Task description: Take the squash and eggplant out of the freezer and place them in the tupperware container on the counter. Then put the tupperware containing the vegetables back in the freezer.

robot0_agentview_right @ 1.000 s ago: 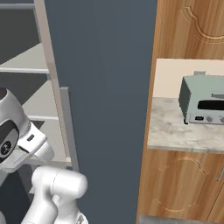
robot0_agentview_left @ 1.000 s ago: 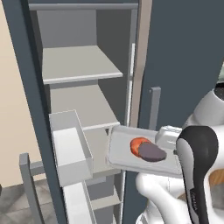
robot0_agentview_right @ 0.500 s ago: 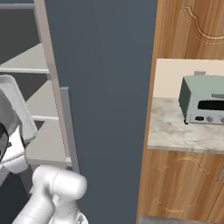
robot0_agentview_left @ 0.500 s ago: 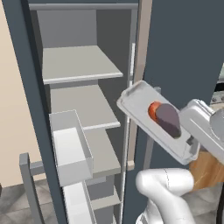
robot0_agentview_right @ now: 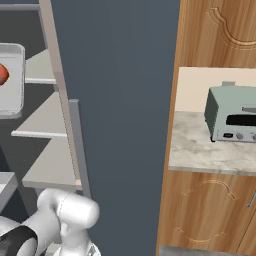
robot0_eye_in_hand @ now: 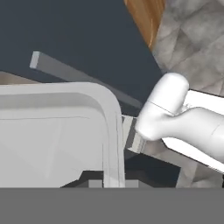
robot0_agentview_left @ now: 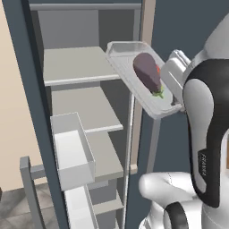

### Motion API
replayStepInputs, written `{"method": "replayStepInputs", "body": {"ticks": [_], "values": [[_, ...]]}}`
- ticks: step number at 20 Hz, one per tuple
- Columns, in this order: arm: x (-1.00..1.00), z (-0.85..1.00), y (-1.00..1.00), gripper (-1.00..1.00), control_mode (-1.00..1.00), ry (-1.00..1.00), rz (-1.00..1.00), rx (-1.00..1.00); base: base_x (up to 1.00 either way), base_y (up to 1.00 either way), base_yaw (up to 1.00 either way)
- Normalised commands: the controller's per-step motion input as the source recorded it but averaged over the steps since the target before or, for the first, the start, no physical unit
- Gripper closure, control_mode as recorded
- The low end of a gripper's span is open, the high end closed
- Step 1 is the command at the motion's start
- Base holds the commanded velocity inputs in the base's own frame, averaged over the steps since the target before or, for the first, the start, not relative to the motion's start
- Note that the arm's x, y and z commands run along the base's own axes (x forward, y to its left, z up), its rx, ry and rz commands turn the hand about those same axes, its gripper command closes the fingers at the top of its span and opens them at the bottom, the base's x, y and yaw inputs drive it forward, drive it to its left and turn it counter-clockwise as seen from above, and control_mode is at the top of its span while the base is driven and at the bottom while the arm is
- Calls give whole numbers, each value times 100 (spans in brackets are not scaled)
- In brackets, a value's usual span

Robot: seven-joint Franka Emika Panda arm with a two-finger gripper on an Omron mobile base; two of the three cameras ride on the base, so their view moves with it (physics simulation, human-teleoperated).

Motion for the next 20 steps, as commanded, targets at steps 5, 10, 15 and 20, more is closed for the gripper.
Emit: {"method": "replayStepInputs", "body": {"ticks": [5, 10, 15, 20], "values": [[92, 7, 55, 100, -100, 7, -16, 0, 0, 0, 0], [96, -31, 47, 100, -100, 0, -6, 2, 0, 0, 0], [97, -39, 11, 100, -100, -7, 0, 4, 0, 0, 0], [93, -21, 35, 100, -100, -12, 0, 0, 0, 0, 0]]}}
